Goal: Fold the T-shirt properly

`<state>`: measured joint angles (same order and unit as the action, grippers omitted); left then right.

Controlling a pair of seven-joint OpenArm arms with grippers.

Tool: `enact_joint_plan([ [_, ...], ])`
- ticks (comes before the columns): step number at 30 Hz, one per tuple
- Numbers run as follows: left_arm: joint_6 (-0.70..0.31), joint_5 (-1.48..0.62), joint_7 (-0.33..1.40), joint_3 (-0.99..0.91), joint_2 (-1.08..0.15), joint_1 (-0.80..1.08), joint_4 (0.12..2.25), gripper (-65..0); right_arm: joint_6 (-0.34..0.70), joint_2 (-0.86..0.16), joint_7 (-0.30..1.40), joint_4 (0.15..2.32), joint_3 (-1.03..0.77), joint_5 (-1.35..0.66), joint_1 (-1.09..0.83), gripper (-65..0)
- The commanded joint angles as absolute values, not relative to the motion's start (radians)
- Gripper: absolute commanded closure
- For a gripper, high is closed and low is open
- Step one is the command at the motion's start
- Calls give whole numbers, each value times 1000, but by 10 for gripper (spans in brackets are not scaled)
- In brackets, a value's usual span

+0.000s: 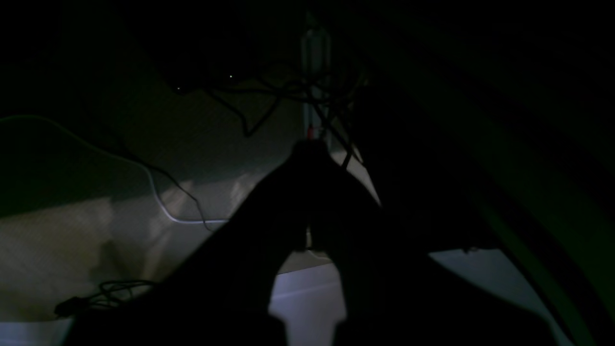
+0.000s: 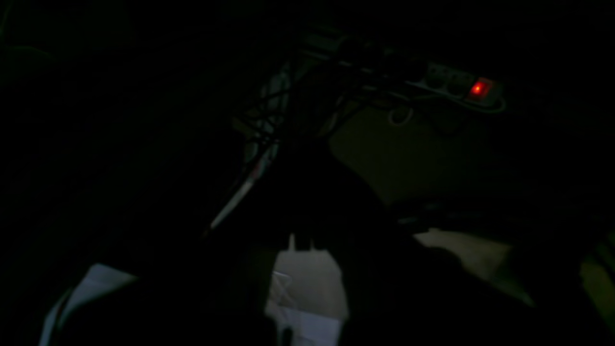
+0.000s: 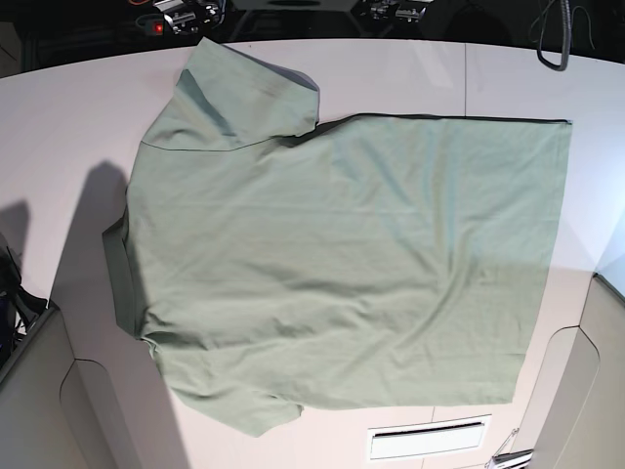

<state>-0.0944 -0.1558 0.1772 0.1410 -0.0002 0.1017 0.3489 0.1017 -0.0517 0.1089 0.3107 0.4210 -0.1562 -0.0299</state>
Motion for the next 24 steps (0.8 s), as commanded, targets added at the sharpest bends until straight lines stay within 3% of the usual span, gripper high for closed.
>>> enact_joint_plan([
  [1, -102, -155, 185, 143, 2, 100, 355, 0, 109, -55, 106, 319, 423, -142, -26, 0],
  [24, -102, -130, 184, 143, 2, 100, 355, 0, 109, -55, 106, 345, 423, -119, -26, 0],
])
